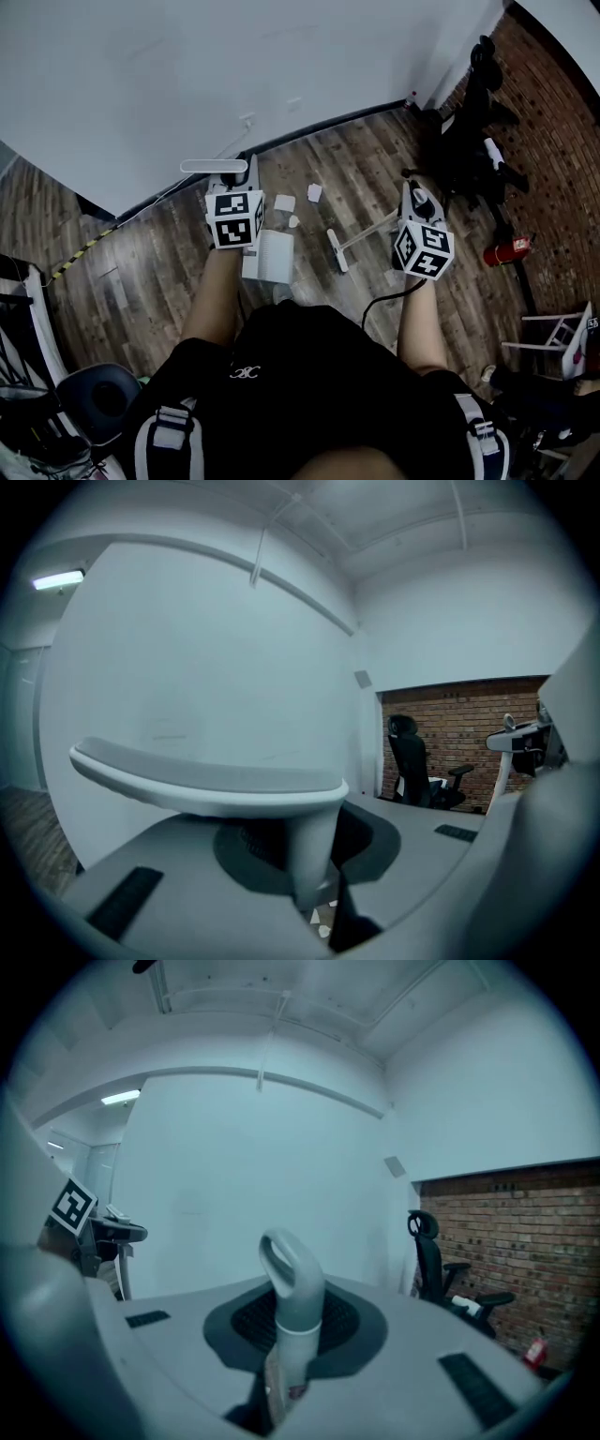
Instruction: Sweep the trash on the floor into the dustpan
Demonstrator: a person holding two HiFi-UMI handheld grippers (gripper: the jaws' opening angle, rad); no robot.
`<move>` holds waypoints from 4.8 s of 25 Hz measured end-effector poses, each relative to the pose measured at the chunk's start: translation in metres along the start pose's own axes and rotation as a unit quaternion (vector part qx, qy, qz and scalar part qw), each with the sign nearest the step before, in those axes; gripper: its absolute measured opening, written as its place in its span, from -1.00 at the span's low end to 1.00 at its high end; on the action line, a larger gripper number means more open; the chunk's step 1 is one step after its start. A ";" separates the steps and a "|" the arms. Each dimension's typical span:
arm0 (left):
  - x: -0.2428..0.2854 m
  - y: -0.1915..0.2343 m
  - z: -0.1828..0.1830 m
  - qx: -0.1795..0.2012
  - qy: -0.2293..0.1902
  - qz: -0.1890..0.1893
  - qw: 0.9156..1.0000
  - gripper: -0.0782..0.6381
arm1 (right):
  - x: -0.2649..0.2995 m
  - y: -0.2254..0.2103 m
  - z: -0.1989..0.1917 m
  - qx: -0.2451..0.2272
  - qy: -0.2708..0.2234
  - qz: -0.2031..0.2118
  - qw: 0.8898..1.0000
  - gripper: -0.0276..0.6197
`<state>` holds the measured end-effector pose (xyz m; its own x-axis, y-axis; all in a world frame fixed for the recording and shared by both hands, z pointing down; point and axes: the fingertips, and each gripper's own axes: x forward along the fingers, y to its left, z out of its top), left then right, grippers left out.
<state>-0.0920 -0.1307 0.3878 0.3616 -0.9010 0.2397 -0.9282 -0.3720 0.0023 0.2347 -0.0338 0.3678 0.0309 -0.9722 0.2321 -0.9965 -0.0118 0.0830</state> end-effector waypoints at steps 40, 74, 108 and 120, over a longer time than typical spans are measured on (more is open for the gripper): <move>0.075 0.176 -0.124 -0.113 0.089 0.373 0.916 -0.62 | 0.350 0.035 -0.006 -0.163 0.031 0.190 0.968 -0.74; 0.114 0.099 -0.269 -0.173 0.075 0.472 0.861 -0.59 | 0.443 0.192 -0.076 -0.145 0.124 0.385 0.903 -0.73; 0.097 0.104 -0.276 -0.207 0.098 0.425 0.876 -0.58 | 0.336 0.248 -0.022 -0.051 0.128 0.501 0.855 -0.72; 0.121 0.106 -0.186 -0.189 0.109 0.378 0.900 -0.58 | 0.360 0.174 0.005 -0.083 0.072 0.486 0.867 -0.73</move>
<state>-0.1632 -0.2375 0.5977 -0.3726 -0.7849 0.4950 -0.8804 0.4676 0.0787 0.0718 -0.3871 0.4606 -0.7959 -0.4649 0.3878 -0.5329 0.8420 -0.0844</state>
